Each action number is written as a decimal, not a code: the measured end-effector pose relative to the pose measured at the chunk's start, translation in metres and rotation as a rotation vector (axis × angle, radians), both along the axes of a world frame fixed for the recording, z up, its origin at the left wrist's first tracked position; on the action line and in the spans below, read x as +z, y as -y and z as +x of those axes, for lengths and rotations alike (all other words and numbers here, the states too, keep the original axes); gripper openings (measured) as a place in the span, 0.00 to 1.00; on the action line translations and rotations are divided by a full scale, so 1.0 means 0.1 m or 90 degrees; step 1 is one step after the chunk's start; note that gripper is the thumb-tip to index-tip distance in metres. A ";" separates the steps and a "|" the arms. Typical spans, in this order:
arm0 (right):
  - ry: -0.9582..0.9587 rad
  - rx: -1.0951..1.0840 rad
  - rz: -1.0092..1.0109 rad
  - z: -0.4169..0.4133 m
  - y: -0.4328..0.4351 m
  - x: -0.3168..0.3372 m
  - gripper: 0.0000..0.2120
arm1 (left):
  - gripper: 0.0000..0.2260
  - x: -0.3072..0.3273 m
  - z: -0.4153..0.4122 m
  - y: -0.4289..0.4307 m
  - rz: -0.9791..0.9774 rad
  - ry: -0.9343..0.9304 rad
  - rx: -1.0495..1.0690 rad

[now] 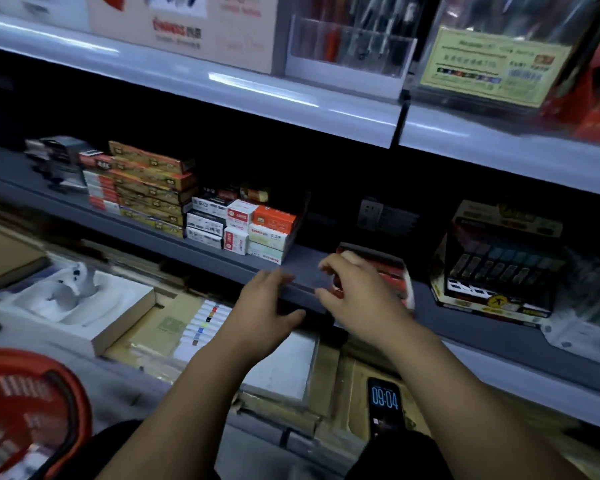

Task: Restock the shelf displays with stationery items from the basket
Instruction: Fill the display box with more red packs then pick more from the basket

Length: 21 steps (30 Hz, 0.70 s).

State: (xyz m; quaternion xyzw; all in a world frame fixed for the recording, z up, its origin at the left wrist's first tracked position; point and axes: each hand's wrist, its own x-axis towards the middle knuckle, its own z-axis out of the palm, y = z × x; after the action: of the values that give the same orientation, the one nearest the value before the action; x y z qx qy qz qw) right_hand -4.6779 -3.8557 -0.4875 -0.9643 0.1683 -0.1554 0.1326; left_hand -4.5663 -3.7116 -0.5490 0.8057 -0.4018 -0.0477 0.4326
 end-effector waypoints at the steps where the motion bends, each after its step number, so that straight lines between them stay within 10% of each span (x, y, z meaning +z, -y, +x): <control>1: -0.014 0.025 0.003 0.08 -0.05 0.00 0.17 | 0.26 -0.01 0.05 -0.09 0.021 0.001 0.018; 21: -0.152 0.588 -0.113 1.20 -2.56 0.13 0.24 | 0.35 0.27 -0.68 -3.21 0.328 0.076 0.572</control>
State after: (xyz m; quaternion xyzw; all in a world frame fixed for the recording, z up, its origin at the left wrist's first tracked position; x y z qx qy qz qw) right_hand -4.5576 -3.5998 -0.4748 -0.9570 -0.2770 0.0179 0.0843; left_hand -4.6339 -3.3904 -0.5222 0.9804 -0.0156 0.0911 0.1742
